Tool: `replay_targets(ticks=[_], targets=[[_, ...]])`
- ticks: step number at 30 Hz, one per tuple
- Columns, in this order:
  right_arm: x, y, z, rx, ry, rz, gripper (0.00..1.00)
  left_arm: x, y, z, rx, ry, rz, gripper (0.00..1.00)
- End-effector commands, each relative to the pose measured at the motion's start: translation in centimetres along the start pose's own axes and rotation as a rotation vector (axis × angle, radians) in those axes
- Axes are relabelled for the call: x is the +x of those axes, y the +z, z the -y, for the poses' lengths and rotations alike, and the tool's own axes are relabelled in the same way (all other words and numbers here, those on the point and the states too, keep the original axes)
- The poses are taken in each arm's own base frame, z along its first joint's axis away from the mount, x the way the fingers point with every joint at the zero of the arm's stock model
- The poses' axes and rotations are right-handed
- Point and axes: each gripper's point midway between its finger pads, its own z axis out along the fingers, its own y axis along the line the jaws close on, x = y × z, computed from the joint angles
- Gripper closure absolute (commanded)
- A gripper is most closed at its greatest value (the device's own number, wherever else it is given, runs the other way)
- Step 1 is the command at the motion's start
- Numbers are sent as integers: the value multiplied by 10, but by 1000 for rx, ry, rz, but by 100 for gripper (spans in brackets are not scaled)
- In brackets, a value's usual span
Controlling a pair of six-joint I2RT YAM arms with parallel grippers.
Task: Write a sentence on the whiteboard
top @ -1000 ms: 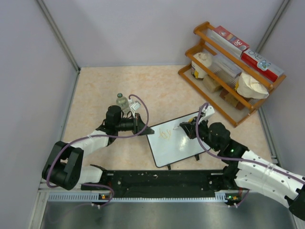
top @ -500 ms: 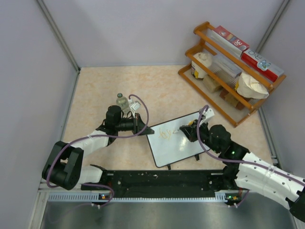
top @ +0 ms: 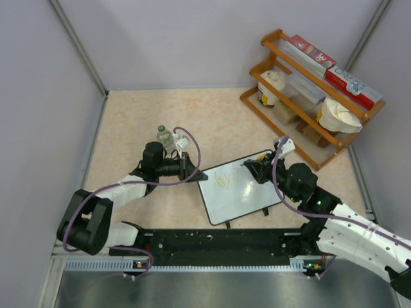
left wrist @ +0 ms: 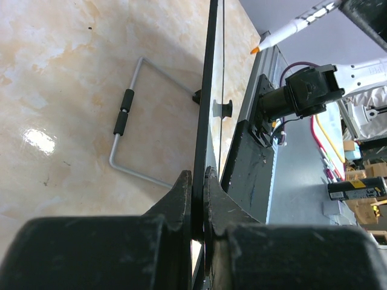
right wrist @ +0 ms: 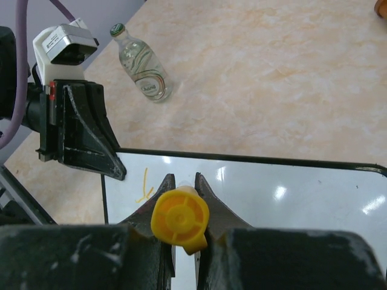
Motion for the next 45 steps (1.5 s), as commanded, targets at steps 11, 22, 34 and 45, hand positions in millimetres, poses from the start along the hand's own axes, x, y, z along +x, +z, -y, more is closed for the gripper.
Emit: replay_targets(ticks=[11,22,34,45], targets=[[-19,21,2,41,-29,45,100,17,-2,-41,-162,33,-13,100],[14,23,16,82,-35,-39,100,17,-2,-42,-166,30,-13,100],[7,16,15,84,-23,-26,100,17,-2,-43,-167,29,-13,100],[-5,3,10,57,21,18,100,17,-2,-42,-166,30,-13,100]])
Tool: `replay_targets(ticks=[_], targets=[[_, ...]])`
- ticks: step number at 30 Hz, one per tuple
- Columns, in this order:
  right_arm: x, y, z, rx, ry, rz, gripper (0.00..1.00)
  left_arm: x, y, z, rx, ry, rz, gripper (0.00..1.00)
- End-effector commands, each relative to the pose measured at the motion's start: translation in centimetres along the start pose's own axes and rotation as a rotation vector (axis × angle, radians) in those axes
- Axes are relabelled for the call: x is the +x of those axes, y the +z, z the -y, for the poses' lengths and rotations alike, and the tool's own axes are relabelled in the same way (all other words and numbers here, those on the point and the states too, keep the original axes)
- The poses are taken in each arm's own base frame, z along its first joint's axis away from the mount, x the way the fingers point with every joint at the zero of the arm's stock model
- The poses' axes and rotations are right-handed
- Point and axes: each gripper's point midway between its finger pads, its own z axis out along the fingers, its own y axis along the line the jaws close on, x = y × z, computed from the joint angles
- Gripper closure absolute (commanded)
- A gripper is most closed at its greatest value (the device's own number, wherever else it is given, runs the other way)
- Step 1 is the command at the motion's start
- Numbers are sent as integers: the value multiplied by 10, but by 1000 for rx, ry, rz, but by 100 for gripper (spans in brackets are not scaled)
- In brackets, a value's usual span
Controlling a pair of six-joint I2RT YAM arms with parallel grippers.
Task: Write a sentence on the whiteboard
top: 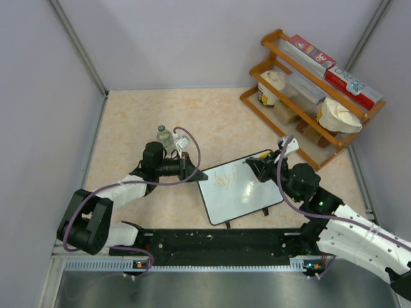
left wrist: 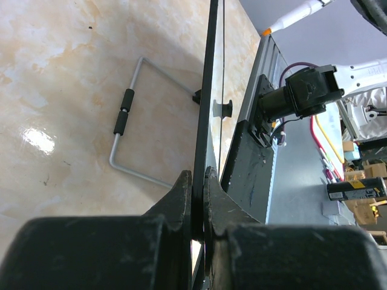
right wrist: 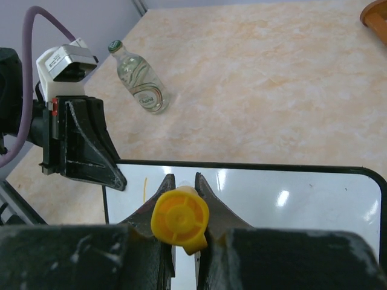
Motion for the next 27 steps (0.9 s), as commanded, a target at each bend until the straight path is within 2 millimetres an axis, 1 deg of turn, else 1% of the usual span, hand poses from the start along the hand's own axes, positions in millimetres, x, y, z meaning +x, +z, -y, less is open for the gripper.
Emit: replay_targets(ticks=[1,11,14,21,27], targets=[[14,4,9,36,0,-38,100,17,-2,-42,-167,32,-12,100],[35,11,18,61,-18,-86,100,17,-2,-42,-164,31,-14,100],[38,12,19,67,-17,-90,100,18,-2,-42,-164,32,-14,100],[47,6,25,81,-19,-115,100,17,-2,-42,-163,33,-14,100],[59,1,29,84,-16,-146,100,18,-2,-42,-163,32,-15,100]])
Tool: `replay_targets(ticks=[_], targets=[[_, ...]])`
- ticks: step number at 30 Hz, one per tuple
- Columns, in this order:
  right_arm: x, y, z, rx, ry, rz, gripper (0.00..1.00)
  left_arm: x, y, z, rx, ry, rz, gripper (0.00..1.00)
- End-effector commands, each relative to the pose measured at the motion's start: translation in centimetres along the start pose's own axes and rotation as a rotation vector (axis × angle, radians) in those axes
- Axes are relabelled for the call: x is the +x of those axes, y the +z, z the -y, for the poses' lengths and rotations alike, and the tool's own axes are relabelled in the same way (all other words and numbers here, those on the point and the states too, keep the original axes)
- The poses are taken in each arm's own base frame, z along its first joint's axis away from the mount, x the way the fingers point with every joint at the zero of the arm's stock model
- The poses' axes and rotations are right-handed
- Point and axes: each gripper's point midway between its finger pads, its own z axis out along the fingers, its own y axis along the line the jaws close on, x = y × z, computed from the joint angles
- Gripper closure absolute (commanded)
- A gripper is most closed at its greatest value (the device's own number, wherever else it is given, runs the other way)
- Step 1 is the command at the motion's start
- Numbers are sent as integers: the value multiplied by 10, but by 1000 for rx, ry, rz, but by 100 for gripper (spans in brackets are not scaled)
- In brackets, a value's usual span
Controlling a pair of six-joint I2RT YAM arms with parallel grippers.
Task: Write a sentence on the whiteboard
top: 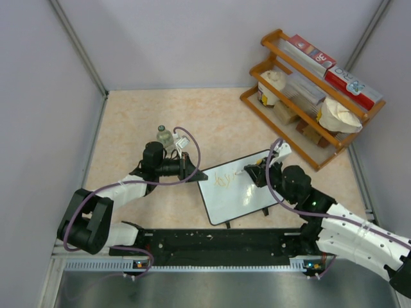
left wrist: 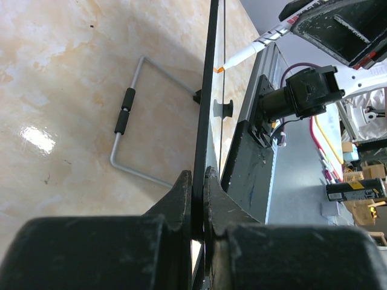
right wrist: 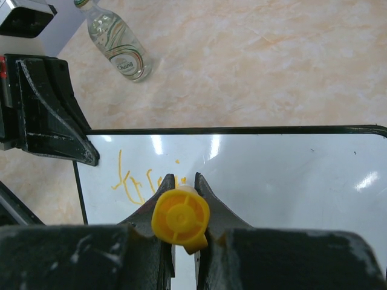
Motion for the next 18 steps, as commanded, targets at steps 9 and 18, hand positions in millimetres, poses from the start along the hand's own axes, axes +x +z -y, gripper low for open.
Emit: replay_targets(ticks=[9,18], targets=[[24,-6,12,21,-2,-64,100,17,-2,-40,-158,40,-14,100],[30,-8,13,19,0,-83,100,17,-2,-41,-159,35,-16,100]])
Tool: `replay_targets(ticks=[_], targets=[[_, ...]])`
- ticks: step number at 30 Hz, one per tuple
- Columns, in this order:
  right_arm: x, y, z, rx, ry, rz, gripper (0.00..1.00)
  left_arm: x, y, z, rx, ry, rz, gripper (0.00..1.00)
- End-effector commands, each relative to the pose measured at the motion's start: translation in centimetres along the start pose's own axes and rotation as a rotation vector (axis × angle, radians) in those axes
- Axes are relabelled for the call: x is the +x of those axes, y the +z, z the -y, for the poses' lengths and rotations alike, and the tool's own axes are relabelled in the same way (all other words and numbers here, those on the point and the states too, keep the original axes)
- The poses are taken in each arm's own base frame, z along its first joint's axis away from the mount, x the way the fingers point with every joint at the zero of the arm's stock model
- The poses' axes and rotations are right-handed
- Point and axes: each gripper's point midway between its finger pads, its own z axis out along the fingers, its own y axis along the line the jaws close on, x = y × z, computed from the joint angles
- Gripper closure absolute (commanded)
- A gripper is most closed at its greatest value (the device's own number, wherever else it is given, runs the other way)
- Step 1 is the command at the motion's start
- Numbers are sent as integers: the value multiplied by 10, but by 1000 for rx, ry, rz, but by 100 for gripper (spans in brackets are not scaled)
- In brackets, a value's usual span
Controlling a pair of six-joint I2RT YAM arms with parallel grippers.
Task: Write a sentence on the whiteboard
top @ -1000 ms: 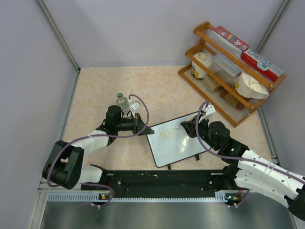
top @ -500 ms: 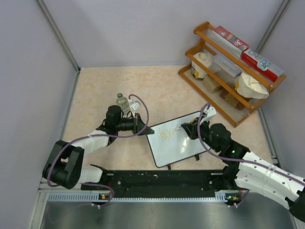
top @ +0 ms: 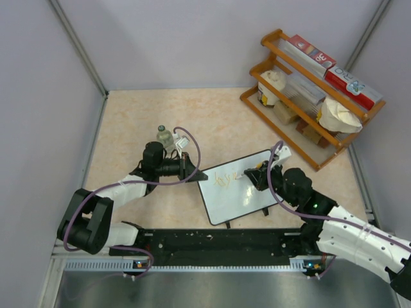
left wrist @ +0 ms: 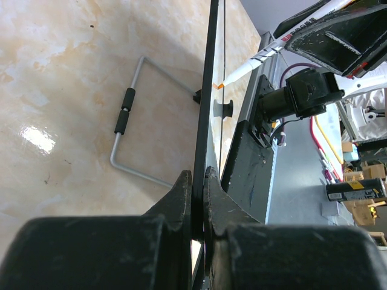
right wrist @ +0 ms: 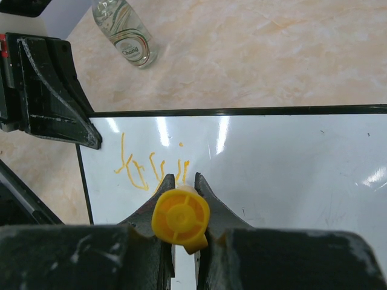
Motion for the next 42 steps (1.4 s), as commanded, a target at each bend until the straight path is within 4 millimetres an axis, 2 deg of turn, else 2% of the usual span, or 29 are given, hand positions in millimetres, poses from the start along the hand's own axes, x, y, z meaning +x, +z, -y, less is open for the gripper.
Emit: replay_targets(ticks=[1,4,11,18,34,42], targets=[[15,-1,14,50,-14,-51,100,17,-2,-41,-161,36,-14,100],[12,0,15,61,-14,-39,100,17,-1,-41,-159,34,-16,100],[-13,2,7,49,-1,33,100,17,-1,-41,-157,35,-17,100],[-26,6,5,60,-5,65,100,17,-1,-41,-158,36,-15,100],[-41,7,10,104,-15,107,100,17,-1,-41,-156,37,-16,100],[-33,5,16,124,-18,89,100,17,-1,-40,-156,37,-16,100]])
